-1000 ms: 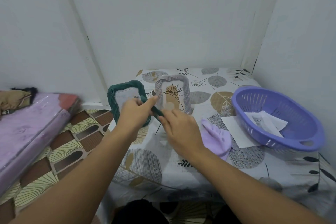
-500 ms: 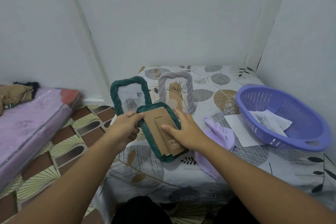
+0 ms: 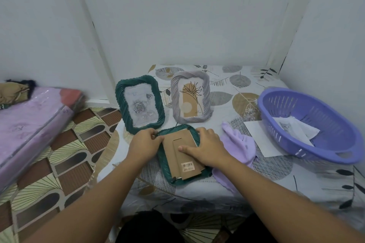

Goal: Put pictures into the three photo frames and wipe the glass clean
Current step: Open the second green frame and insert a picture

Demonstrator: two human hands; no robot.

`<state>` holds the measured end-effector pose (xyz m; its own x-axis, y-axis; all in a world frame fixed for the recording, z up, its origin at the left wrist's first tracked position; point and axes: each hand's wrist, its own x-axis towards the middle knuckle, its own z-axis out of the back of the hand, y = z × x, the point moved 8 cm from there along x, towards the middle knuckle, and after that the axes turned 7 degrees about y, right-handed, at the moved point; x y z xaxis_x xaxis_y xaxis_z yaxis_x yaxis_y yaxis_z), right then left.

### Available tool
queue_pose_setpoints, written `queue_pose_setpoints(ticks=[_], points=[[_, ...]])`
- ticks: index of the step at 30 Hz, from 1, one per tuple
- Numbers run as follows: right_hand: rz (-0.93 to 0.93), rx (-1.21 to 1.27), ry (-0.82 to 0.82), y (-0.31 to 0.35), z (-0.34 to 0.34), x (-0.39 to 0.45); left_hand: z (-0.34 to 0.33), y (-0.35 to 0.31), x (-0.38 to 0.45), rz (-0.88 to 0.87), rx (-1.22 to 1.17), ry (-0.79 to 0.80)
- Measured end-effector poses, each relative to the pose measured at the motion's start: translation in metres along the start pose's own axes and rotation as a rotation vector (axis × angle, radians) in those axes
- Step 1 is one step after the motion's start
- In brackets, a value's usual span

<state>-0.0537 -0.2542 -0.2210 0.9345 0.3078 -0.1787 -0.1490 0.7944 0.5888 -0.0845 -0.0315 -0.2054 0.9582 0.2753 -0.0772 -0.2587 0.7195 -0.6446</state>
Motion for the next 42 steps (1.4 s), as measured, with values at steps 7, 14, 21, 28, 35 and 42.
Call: queue_pose_setpoints(ticks=[7,14,21,28,35,42], points=[[-0.011,-0.031,0.005,-0.002,-0.001,0.002,-0.004,0.008,0.002,-0.096,0.057,-0.133],[-0.003,0.022,-0.143,-0.007,0.017,0.017,-0.004,0.009,-0.014,-0.125,0.016,-0.262],[-0.114,0.100,-0.184,-0.016,0.013,0.035,-0.005,0.010,-0.015,-0.131,0.034,-0.284],[-0.157,0.128,-0.217,-0.017,0.011,0.039,-0.006,0.009,-0.015,-0.139,0.051,-0.284],[-0.159,0.124,-0.208,-0.015,0.012,0.038,-0.006,0.008,-0.017,-0.134,0.042,-0.263],[-0.174,0.121,-0.181,-0.015,0.015,0.038,-0.007,0.007,-0.017,-0.149,0.057,-0.254]])
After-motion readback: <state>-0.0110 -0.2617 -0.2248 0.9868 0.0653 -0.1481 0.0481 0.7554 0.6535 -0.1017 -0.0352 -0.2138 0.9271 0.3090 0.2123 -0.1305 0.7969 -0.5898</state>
